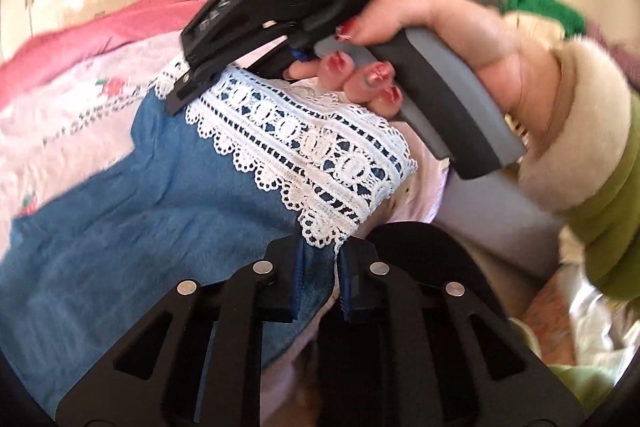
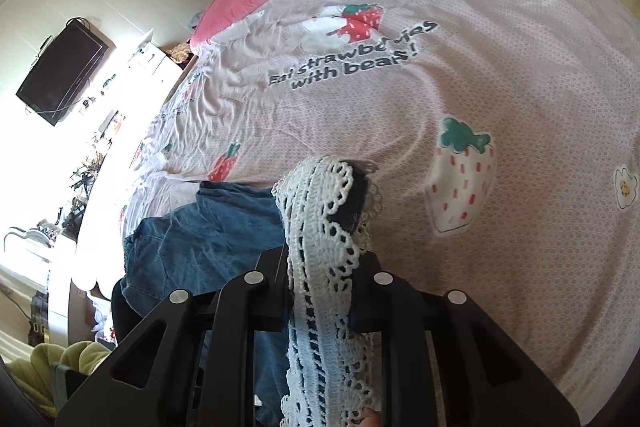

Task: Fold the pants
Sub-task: 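Grasp and lift the lace-trimmed leg edge with the right gripper while the left gripper grips the denim, then fold the lace-trimmed leg over onto the other leg with the right gripper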

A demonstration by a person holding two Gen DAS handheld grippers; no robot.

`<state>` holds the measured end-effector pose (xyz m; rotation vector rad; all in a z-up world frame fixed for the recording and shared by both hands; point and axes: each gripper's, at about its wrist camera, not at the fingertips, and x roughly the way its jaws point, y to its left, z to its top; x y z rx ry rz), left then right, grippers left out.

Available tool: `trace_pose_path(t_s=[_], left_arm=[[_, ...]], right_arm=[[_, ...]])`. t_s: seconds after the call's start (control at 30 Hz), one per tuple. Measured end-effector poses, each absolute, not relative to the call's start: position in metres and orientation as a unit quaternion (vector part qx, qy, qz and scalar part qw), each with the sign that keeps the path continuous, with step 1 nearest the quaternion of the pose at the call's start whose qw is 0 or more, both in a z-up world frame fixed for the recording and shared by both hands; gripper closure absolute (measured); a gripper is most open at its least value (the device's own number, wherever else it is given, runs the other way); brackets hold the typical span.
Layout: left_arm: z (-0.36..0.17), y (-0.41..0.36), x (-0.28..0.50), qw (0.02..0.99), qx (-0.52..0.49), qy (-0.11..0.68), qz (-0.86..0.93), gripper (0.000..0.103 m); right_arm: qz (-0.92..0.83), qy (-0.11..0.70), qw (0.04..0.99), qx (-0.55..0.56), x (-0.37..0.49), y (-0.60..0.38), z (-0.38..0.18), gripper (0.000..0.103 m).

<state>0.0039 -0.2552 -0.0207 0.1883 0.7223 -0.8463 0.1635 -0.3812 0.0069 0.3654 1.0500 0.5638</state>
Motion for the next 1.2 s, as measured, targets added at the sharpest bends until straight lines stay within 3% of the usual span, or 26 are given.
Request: trace_pose_path(t_s=[0.33, 0.77, 0.97, 1.2], left_arm=[[-0.018, -0.199, 0.004, 0.853, 0.012, 0.36, -0.379, 0.096], [-0.036, -0.13, 0.0, 0.845, -0.089, 0.405, -0.338, 0.096], [-0.039, -0.121, -0.003, 0.847, -0.099, 0.409, -0.325, 0.096], [-0.042, -0.113, -0.002, 0.843, -0.12, 0.419, -0.314, 0.092]], right_arm=[[0.266, 0.501, 0.813, 0.129, 0.166, -0.306, 0.025, 0.085], [0.222, 0.54, 0.809, 0.073, 0.18, -0.212, 0.001, 0.084], [0.239, 0.549, 0.796, 0.088, 0.183, -0.191, -0.001, 0.068], [0.298, 0.499, 0.811, 0.065, 0.165, -0.18, 0.032, 0.048]])
